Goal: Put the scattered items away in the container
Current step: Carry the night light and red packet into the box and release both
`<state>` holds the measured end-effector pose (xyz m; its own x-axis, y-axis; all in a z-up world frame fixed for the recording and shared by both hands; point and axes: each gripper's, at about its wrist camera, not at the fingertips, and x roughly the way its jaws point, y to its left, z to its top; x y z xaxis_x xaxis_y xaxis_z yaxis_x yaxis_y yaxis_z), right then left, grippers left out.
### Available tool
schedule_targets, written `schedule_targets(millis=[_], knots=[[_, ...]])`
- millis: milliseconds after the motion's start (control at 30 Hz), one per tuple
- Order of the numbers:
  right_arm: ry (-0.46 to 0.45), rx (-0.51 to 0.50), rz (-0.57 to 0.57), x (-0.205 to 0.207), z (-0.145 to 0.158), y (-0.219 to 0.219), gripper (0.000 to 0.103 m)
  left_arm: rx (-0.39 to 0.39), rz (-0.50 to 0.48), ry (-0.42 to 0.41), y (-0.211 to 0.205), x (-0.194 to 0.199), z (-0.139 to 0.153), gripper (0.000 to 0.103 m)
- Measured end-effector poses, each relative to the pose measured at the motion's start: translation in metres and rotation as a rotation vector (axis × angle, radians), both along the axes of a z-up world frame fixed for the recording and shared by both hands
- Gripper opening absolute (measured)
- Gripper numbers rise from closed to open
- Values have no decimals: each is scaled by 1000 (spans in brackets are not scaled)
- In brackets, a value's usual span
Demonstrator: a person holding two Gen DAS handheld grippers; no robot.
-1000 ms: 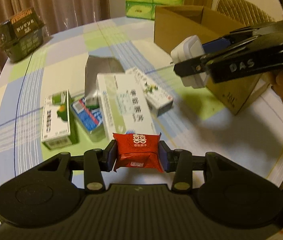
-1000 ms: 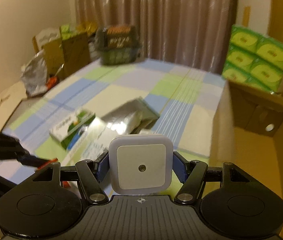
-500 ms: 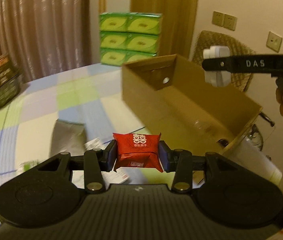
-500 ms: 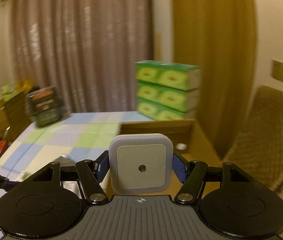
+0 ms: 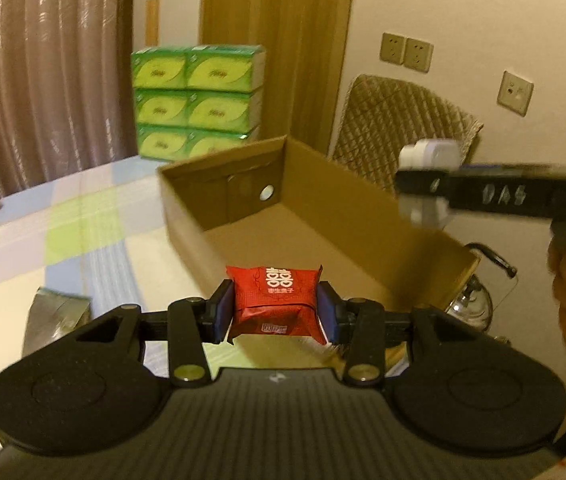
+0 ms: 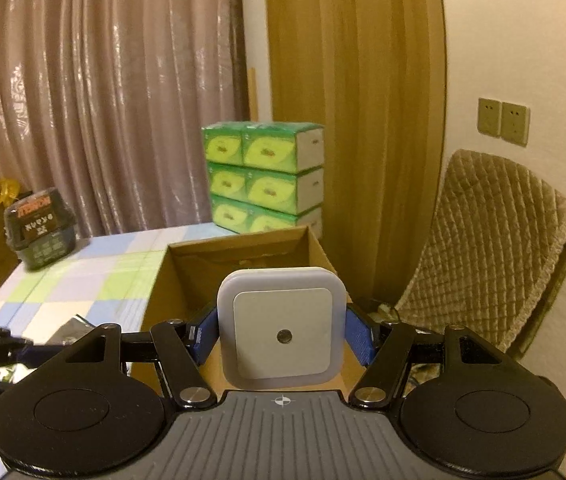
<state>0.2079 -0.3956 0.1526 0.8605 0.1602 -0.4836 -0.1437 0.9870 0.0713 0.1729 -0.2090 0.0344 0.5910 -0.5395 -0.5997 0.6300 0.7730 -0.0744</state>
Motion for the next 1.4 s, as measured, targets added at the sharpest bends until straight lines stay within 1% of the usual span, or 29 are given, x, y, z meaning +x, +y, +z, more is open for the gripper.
schedule_targets(millis=[100,200,433,767,800,833,867,1000,1233,1400], knots=[[19,6,-15,5,-4,-5,62,-12,-13,-9,-16,2,2,38],[36,-3,-20,8,-9,-11,62,-9,-32,-15,-27,4,-2,38],[78,15,-32,16,-17,-26,62,6,-41,-2,-39,11,-16,38],[104,28,-29,20,-23,-30,62,-10,-65,2,-53,11,-19,39],[104,30,-31,20,-22,-31,62,-8,-66,5,-54,12,-21,41],[106,31,-33,21,-22,-31,62,-3,-67,9,-55,12,-23,46],[108,35,-35,21,-22,-32,62,1,-66,16,-56,13,-24,48],[115,52,-26,23,-21,-30,62,17,-61,14,-53,11,-27,49],[146,89,-12,25,-24,-27,62,7,-13,-8,-28,11,-18,49],[185,71,-1,27,-27,-20,63,-10,26,-17,-7,12,-13,51]])
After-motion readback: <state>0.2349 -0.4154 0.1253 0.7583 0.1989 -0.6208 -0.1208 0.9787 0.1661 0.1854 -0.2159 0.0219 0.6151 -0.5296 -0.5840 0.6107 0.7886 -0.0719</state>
